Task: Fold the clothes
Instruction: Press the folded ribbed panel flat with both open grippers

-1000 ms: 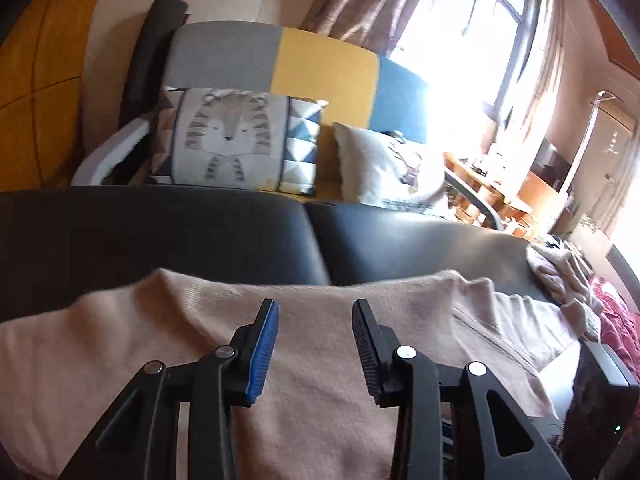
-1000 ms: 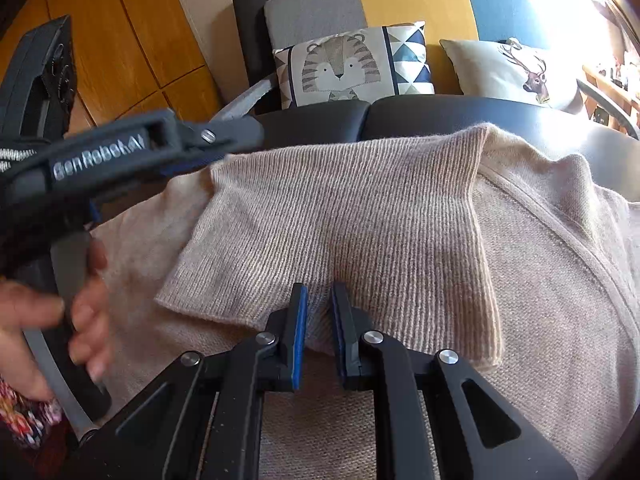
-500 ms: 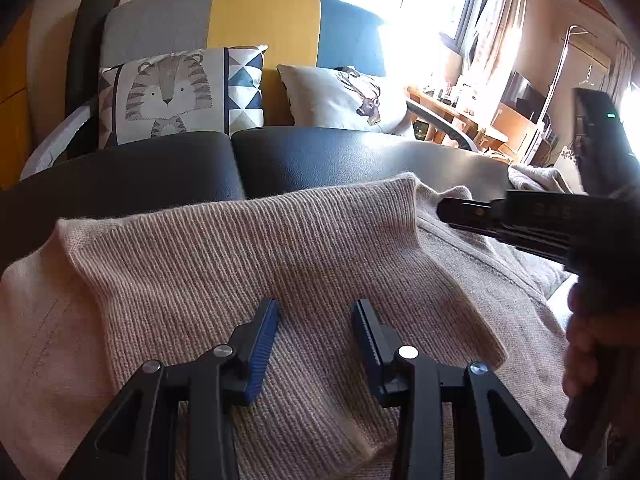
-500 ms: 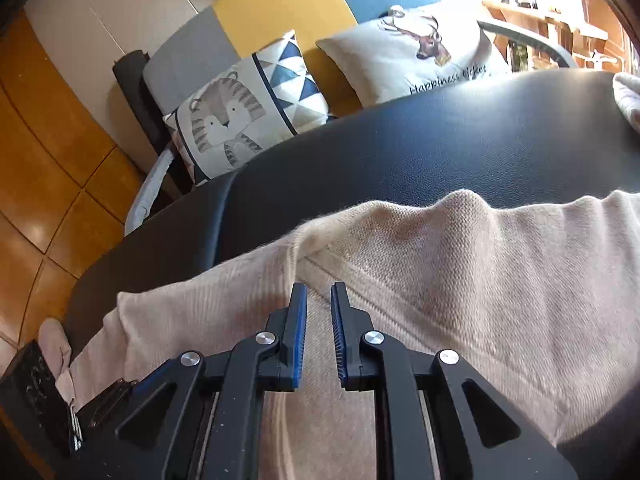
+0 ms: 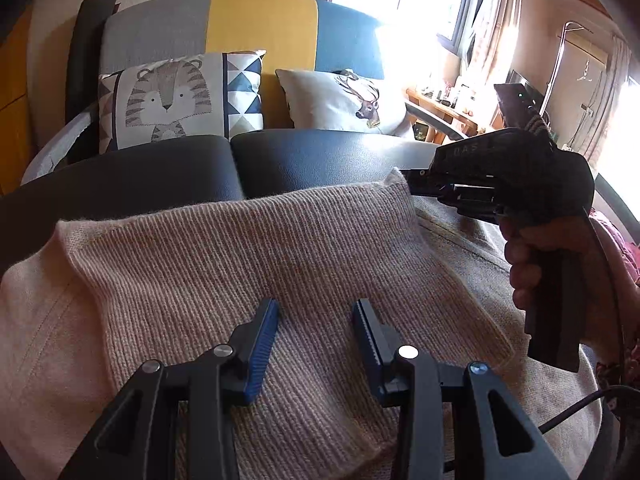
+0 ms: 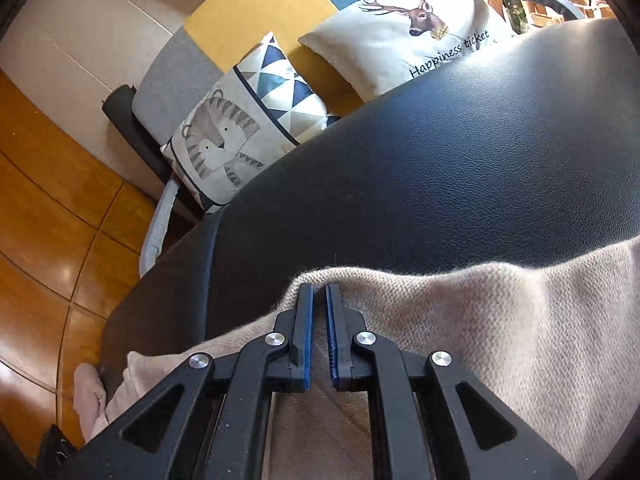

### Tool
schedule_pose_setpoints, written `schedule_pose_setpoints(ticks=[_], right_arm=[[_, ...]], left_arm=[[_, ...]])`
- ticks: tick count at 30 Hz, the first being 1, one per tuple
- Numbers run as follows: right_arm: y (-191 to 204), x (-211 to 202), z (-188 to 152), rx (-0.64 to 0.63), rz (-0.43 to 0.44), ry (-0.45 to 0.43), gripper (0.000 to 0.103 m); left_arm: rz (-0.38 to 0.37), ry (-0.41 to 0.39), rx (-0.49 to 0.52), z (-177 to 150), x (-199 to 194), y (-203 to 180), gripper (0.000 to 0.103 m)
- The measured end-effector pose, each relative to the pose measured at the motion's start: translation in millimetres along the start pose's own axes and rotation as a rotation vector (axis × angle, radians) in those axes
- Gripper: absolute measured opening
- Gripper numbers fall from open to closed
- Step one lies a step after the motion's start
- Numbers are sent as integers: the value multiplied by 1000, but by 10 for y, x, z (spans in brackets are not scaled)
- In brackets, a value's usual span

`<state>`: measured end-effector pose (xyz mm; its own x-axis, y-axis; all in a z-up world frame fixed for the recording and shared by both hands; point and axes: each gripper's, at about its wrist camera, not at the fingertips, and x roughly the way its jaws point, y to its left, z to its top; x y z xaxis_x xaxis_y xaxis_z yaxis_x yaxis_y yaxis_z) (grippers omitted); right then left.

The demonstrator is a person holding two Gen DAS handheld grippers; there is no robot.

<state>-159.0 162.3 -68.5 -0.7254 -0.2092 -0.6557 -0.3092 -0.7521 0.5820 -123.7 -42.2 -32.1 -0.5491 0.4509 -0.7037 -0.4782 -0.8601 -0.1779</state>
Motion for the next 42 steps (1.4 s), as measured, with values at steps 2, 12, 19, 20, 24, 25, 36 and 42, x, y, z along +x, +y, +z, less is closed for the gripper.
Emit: schedule_pose_setpoints(ticks=[2, 12, 19, 20, 24, 25, 36, 42], right_arm=[[-43, -44, -42, -5, -6, -24, 2], [-10, -315, -82, 34, 26, -106, 11], [200, -162, -104, 37, -33, 7, 31], [184, -130, -105, 67, -28, 26, 31], [76, -63, -74, 167, 23, 60, 31], [51, -49, -48, 186, 29, 58, 31], [-131, -109, -51, 99, 42, -62, 4], [-314, -107, -32, 160, 132, -35, 10]], left_arm=[[4, -2, 4, -4, 4, -8, 40], [3, -5, 6, -10, 5, -12, 40], [1, -8, 5, -16, 1, -7, 40], [1, -8, 4, -17, 0, -6, 40], [-1, -10, 3, -20, -5, -3, 40], [-2, -10, 3, -21, -5, -2, 40], [-7, -13, 3, -25, -1, 8, 40], [-11, -15, 1, -26, -5, 13, 40]])
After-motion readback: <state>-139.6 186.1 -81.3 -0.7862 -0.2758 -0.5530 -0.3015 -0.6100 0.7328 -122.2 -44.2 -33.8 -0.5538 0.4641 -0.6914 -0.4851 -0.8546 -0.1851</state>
